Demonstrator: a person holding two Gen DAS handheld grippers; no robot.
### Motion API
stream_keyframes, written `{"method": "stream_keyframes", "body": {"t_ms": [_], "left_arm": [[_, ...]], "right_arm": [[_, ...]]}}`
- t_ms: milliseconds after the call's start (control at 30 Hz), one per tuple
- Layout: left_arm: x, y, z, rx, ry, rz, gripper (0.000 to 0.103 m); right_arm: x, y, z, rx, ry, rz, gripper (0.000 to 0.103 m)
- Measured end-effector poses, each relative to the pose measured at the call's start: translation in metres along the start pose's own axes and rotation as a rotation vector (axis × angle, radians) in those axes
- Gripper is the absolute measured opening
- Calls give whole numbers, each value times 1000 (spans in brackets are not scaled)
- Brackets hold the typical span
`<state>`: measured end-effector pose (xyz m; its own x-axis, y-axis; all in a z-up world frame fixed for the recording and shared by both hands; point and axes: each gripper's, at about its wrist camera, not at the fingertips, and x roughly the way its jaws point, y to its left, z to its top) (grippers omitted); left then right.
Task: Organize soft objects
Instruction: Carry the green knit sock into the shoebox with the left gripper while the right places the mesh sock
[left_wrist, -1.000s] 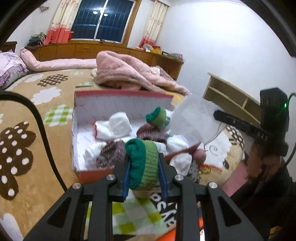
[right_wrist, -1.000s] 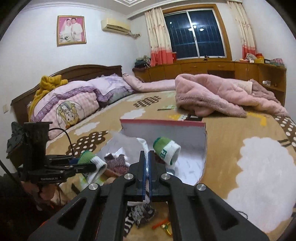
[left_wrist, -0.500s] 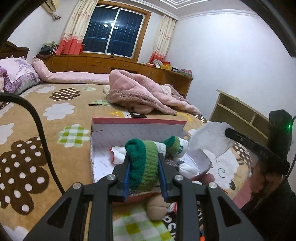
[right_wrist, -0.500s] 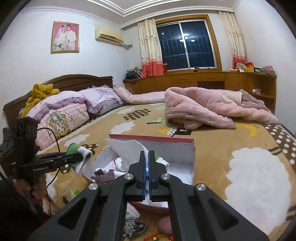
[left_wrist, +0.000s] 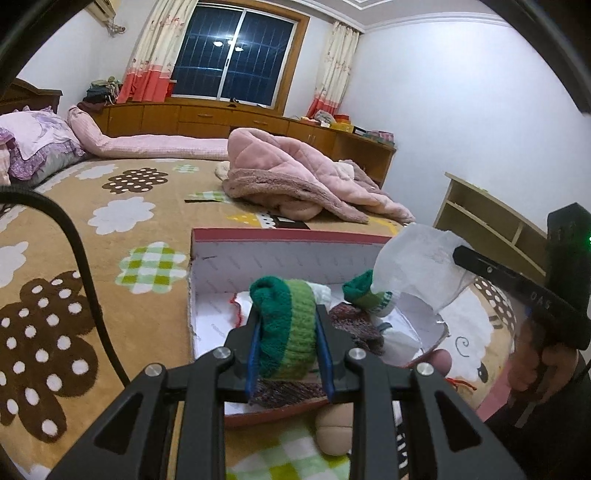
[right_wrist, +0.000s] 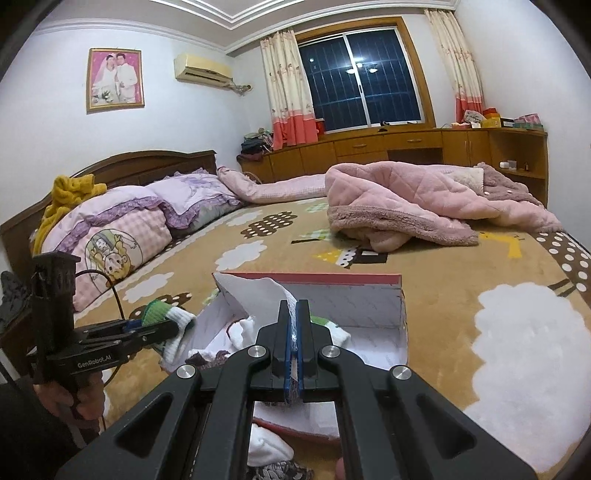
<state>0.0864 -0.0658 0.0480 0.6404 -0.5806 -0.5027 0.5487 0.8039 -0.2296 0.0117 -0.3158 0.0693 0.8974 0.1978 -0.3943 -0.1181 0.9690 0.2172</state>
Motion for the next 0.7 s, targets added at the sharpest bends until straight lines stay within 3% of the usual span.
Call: {"method": "stream_keyframes", "body": {"t_ms": [433,700], "left_arm": [[22,11,0,-12,30,47,27],[46,18,-7,-7,75,95,27]], "right_arm": [[31,-5,-7,1,74,-34,3],[69,-6,-19,-9,172,-70,3]]}}
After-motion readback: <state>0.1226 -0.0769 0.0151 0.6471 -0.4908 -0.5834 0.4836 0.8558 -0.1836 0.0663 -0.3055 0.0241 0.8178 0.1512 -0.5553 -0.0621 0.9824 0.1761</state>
